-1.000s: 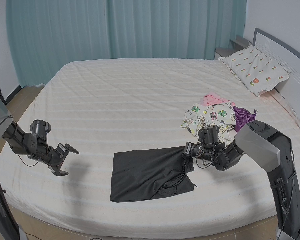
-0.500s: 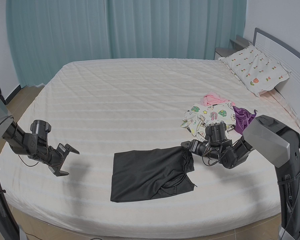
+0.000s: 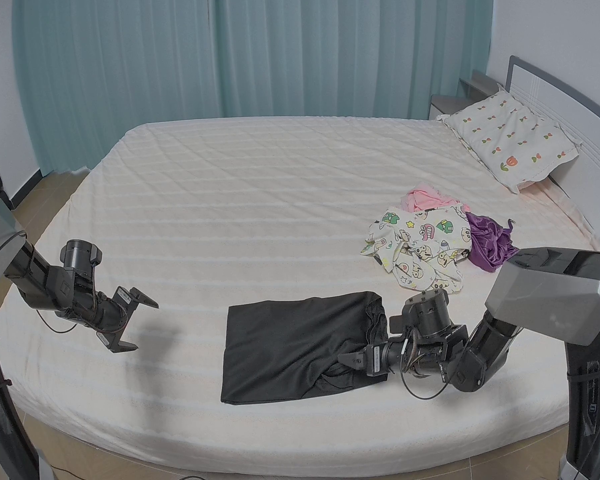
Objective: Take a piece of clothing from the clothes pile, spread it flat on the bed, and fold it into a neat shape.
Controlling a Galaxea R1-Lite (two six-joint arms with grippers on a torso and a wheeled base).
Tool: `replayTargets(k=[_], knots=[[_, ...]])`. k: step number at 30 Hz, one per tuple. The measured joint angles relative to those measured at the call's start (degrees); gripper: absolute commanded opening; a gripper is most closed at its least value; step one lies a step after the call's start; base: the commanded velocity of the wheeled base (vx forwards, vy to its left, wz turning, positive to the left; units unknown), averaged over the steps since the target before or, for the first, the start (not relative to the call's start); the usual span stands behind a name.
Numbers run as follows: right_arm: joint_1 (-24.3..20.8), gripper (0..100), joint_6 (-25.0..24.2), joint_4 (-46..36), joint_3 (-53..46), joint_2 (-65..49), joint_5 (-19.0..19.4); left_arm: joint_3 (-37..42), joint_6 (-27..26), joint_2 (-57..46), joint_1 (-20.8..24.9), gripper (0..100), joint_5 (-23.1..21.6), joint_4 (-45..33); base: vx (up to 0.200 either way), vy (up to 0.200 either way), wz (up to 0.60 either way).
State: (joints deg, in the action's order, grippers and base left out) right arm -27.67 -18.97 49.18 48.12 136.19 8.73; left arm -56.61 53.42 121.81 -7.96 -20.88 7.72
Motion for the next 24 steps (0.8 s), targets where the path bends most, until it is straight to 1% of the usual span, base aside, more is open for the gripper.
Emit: replayTargets(k=[3, 7, 10, 17, 18, 24], knots=[[-2.2, 100, 3.0, 0.3, -0.9, -0.1, -0.4, 0.0, 0.0, 0.0, 0.0, 100, 0.0, 0.0, 0.000, 0.000, 0.00], [-4.0, 100, 5.8, -1.1, 0.4, 0.8, -2.7, 0.0, 0.0, 0.0, 0.0, 100, 0.0, 0.0, 0.000, 0.000, 0.00], [-4.5, 100, 6.4, -2.8, 1.5, 1.4, -3.5, 0.0, 0.0, 0.0, 0.0, 100, 0.0, 0.0, 0.000, 0.000, 0.00], [-4.8, 100, 6.6, -3.1, 3.1, 2.7, -3.8, 0.0, 0.0, 0.0, 0.1, 100, 0.1, 0.0, 0.000, 0.000, 0.00], [-4.8, 0, 6.7, -3.2, 3.3, 2.9, -3.8, 0.0, 0.0, 0.0, 0.1, 100, 0.1, 0.0, 0.000, 0.000, 0.00], [-4.8, 0, 7.0, -6.9, 5.7, 3.8, -4.4, 0.0, 0.0, 0.0, 0.1, 100, 0.1, 0.0, 0.000, 0.000, 0.00]])
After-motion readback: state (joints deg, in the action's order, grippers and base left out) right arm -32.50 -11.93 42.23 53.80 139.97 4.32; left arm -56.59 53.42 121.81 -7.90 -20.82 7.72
